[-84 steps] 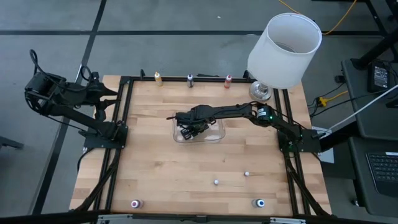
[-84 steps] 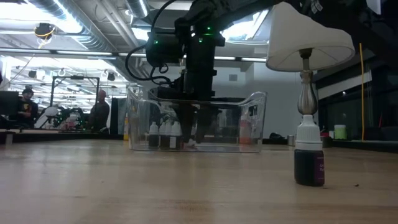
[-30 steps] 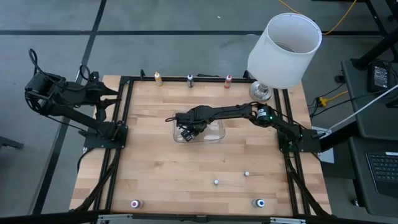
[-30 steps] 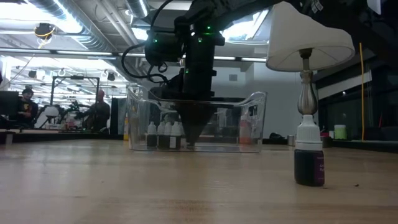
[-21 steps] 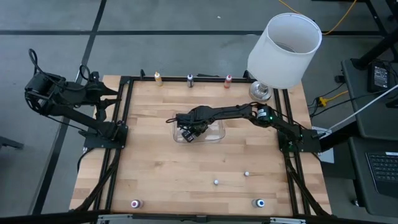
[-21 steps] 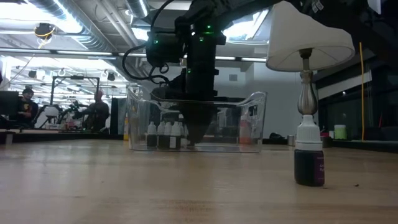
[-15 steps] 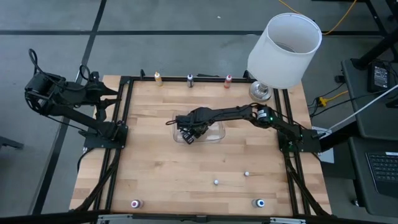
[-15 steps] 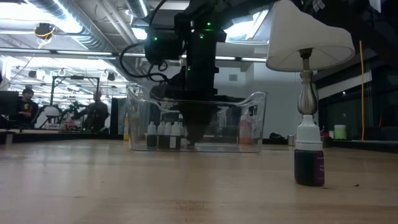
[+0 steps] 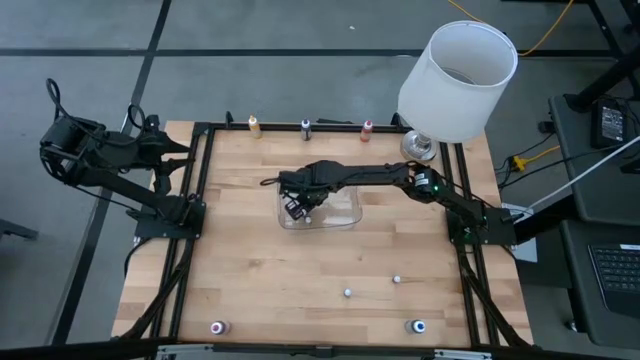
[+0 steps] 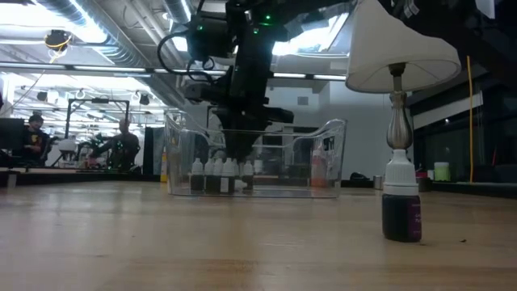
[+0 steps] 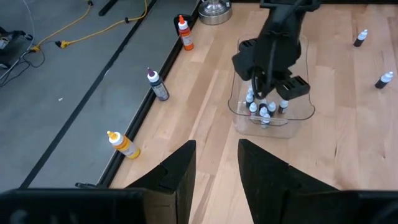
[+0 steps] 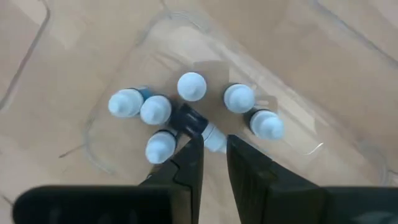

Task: Pick & Place food coloring
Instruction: Put the pink food coloring bottle into the transparent bin

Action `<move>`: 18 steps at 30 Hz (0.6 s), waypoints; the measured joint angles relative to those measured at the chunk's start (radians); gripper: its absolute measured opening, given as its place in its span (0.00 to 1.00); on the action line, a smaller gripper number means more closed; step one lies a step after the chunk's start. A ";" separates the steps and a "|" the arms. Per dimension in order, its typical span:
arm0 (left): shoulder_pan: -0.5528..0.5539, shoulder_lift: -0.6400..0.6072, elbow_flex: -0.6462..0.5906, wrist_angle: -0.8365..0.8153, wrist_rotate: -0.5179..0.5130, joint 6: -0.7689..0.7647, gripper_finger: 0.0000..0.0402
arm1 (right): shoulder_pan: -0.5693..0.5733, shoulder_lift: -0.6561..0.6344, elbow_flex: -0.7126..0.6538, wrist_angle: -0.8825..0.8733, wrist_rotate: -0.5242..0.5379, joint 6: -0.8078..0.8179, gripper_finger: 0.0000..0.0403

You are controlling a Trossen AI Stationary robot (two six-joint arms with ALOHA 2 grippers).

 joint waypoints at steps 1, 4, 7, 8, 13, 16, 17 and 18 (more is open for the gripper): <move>0.000 0.000 0.000 0.000 0.000 0.000 0.29 | 0.000 0.000 0.000 -0.001 0.000 -0.004 0.18; 0.000 0.000 0.000 0.000 0.000 0.000 0.29 | 0.003 0.000 0.000 -0.005 0.000 -0.024 0.18; 0.000 0.000 0.000 0.000 0.000 0.000 0.29 | 0.009 0.000 0.000 -0.007 0.000 -0.042 0.18; 0.000 0.000 0.000 0.000 0.000 0.001 0.29 | 0.011 0.000 0.000 -0.007 0.000 -0.059 0.18; 0.000 0.000 0.000 0.000 -0.018 0.003 0.29 | 0.017 0.000 0.000 -0.007 0.006 -0.158 0.25; 0.000 0.000 0.000 0.000 -0.023 0.003 0.29 | 0.019 0.000 0.000 -0.018 0.006 -0.234 0.32; 0.000 0.000 0.000 0.000 -0.023 0.003 0.29 | 0.019 0.000 0.000 -0.021 0.005 -0.255 0.34; 0.000 0.000 0.000 0.000 -0.023 0.003 0.29 | 0.019 0.000 0.000 -0.024 -0.001 -0.277 0.37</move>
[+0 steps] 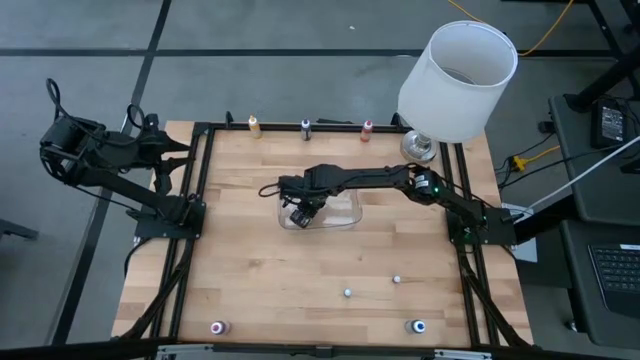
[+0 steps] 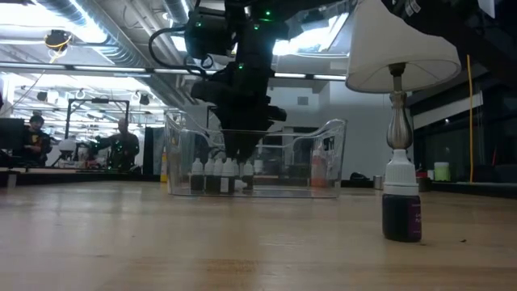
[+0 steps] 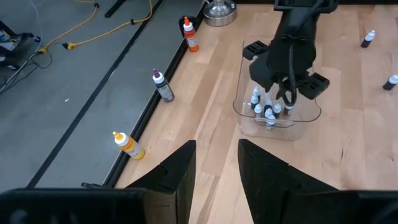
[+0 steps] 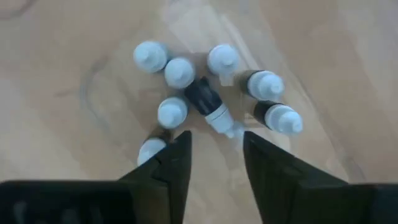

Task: Pick & Place food coloring
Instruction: Put the pink food coloring bottle into the transparent bin

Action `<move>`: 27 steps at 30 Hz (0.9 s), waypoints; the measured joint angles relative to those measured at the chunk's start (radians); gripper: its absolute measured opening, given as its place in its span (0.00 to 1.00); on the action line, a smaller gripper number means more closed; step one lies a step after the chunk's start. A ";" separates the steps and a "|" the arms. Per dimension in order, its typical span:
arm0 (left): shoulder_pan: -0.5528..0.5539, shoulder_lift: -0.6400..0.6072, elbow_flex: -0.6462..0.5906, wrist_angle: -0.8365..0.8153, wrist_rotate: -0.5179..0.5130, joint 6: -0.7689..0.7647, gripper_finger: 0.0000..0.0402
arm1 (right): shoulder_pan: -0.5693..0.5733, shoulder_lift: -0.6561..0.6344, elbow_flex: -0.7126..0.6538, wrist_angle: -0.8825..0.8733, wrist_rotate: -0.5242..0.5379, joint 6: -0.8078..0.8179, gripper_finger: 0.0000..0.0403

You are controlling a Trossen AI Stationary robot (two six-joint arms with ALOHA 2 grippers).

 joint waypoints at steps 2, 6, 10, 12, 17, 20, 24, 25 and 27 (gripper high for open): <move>0.000 0.000 0.000 0.000 0.000 0.000 0.29 | 0.002 0.000 0.000 -0.014 -0.015 -0.056 0.40; 0.000 0.000 0.000 0.000 0.000 -0.002 0.29 | 0.007 0.000 0.000 -0.034 -0.028 -0.184 0.43; 0.000 0.000 0.000 0.000 0.000 -0.003 0.29 | 0.011 0.000 0.000 -0.039 -0.033 -0.316 0.42; 0.000 0.000 0.000 0.000 0.000 -0.003 0.29 | 0.014 0.000 0.000 -0.039 -0.036 -0.367 0.41; 0.000 0.000 0.000 0.000 -0.002 -0.003 0.29 | 0.014 0.000 0.000 -0.034 -0.036 -0.451 0.40; 0.000 0.000 0.000 0.000 -0.002 -0.004 0.29 | 0.014 0.000 0.000 -0.032 -0.036 -0.496 0.39; 0.000 0.000 0.000 0.000 -0.003 -0.008 0.29 | 0.013 0.000 0.000 -0.014 -0.036 -0.533 0.39; 0.000 0.000 0.000 0.000 -0.003 -0.010 0.29 | 0.013 0.000 0.000 -0.011 -0.036 -0.538 0.39; 0.000 0.000 0.000 0.000 -0.003 -0.011 0.29 | 0.013 0.000 0.000 0.001 -0.031 -0.552 0.39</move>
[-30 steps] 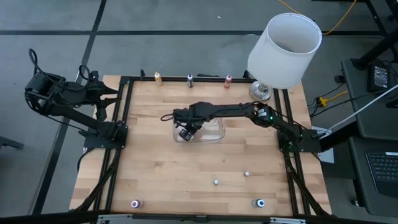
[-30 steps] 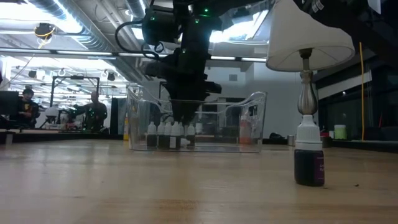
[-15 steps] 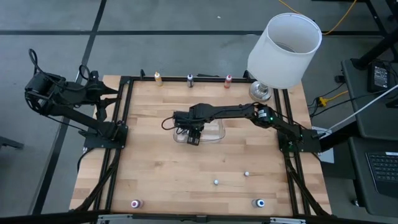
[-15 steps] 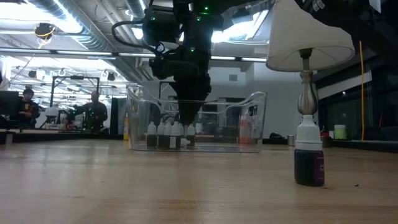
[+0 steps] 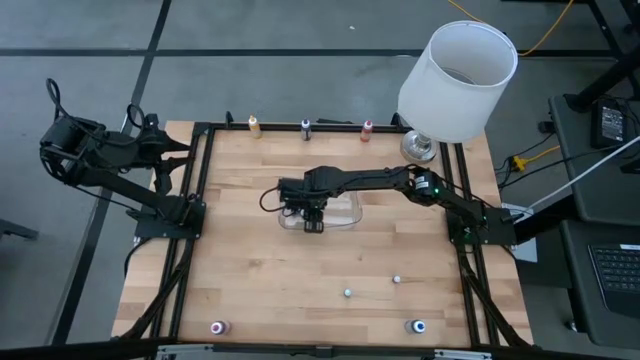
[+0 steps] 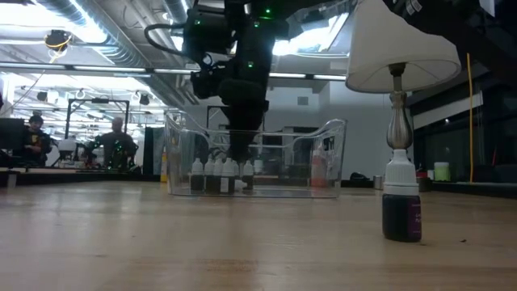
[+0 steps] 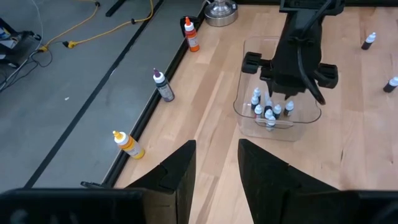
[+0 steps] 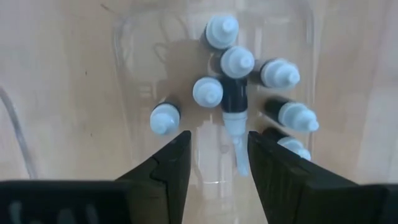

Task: Pick & Place food coloring
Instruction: Put the pink food coloring bottle into the transparent bin

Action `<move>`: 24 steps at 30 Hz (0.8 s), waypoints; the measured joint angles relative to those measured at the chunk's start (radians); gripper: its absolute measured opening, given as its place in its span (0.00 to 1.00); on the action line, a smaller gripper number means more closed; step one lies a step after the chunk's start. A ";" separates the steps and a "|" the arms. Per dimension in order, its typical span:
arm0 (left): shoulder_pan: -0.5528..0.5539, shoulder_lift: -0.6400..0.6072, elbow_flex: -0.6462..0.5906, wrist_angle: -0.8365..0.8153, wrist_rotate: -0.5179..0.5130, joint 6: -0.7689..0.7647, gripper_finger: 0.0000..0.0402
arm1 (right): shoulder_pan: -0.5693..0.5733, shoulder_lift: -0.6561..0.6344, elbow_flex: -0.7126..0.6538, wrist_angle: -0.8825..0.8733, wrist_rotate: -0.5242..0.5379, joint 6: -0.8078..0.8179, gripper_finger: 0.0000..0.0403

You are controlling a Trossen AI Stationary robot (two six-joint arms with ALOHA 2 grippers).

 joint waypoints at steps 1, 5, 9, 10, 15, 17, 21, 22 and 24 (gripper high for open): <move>0.000 0.000 0.000 0.000 0.001 0.000 0.29 | 0.000 0.000 0.000 0.007 0.001 -0.007 0.39; 0.000 0.000 0.000 0.000 0.001 0.000 0.29 | 0.000 0.000 0.000 0.017 0.018 -0.031 0.39; 0.000 0.000 0.000 0.000 0.002 0.000 0.29 | 0.000 0.000 -0.024 0.033 0.040 -0.046 0.39; 0.000 0.000 0.000 0.000 0.002 0.000 0.29 | 0.000 0.000 -0.039 0.033 0.040 -0.047 0.39; 0.000 0.000 0.000 0.000 0.002 0.000 0.29 | 0.000 0.000 -0.104 0.042 0.059 -0.047 0.39; 0.000 0.000 0.000 0.000 0.002 0.000 0.29 | 0.000 0.000 -0.114 0.042 0.076 -0.046 0.39; 0.000 0.000 0.000 0.000 0.001 0.000 0.29 | 0.000 0.000 -0.115 0.050 0.080 -0.058 0.39; 0.000 0.000 0.000 0.000 0.001 0.000 0.29 | 0.000 0.000 -0.115 0.057 0.079 -0.059 0.39; 0.000 0.000 0.000 0.000 0.001 0.000 0.29 | 0.000 0.000 -0.115 0.072 0.080 -0.061 0.39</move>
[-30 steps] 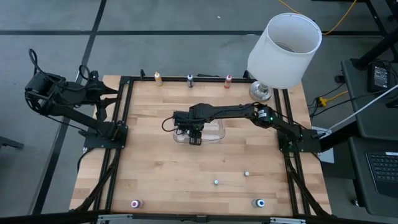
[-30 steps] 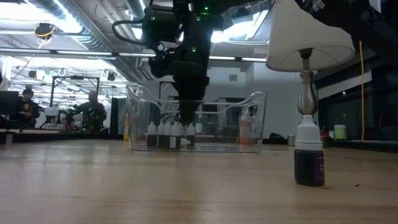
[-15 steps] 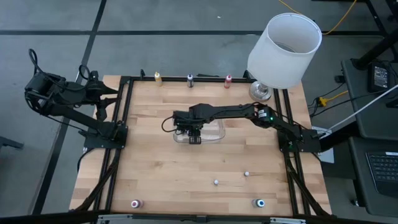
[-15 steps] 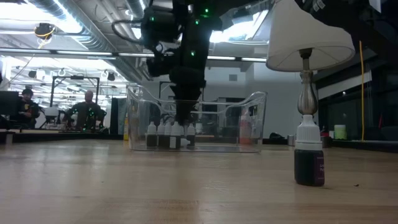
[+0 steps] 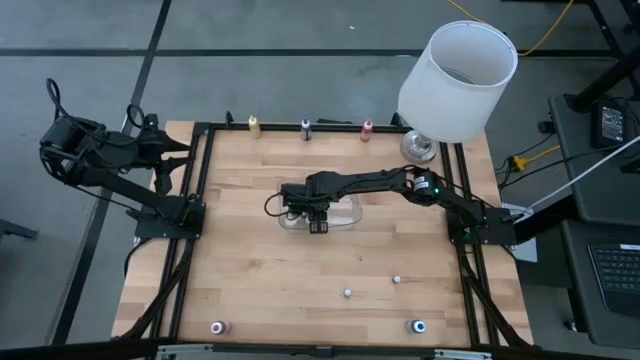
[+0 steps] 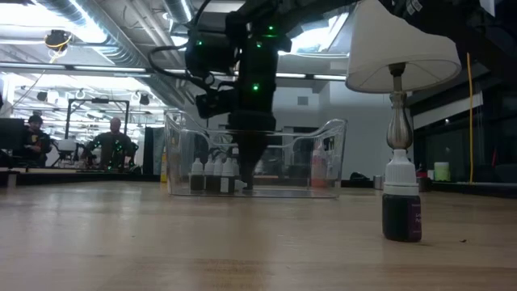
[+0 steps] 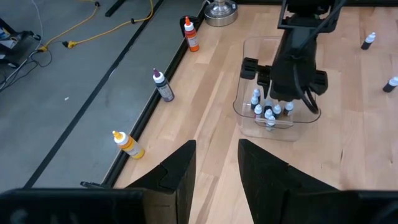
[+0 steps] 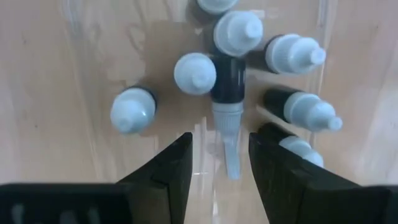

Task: Pick & Place food coloring
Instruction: Put the pink food coloring bottle into the transparent bin

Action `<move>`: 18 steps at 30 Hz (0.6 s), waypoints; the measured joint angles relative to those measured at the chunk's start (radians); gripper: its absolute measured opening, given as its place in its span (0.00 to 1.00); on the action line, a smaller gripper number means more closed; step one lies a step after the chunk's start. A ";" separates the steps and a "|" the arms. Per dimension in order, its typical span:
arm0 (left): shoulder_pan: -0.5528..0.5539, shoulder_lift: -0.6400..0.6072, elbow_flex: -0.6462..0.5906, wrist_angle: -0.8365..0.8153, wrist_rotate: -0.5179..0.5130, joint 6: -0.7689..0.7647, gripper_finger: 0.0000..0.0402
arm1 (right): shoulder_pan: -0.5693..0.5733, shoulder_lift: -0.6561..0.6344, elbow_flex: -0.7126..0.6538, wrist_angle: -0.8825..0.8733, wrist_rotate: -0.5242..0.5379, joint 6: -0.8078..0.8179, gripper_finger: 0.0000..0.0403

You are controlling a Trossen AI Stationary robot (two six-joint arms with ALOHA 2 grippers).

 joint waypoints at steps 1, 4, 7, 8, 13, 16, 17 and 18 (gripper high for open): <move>0.000 0.000 0.000 0.000 0.000 0.000 0.29 | 0.000 0.000 0.000 0.004 -0.001 -0.001 0.39; 0.000 0.000 0.000 0.000 0.000 0.000 0.29 | 0.000 0.000 0.000 0.033 -0.016 -0.004 0.39; 0.000 0.000 0.000 0.000 0.000 -0.007 0.29 | 0.000 0.000 0.000 0.051 -0.031 -0.011 0.39; 0.000 0.000 0.000 0.000 0.000 -0.008 0.29 | 0.000 0.000 -0.003 0.056 -0.031 -0.022 0.39; 0.000 0.000 0.000 0.000 -0.001 -0.008 0.29 | -0.005 -0.003 -0.032 0.074 -0.052 -0.023 0.39; 0.000 0.000 0.000 0.000 -0.001 -0.009 0.29 | -0.006 -0.003 -0.034 0.075 -0.055 -0.026 0.39; 0.000 0.000 0.000 0.000 -0.001 -0.011 0.29 | -0.006 -0.003 -0.034 0.077 -0.055 -0.027 0.39; 0.000 0.000 0.000 0.000 -0.001 -0.012 0.29 | -0.006 -0.003 -0.034 0.078 -0.055 -0.028 0.39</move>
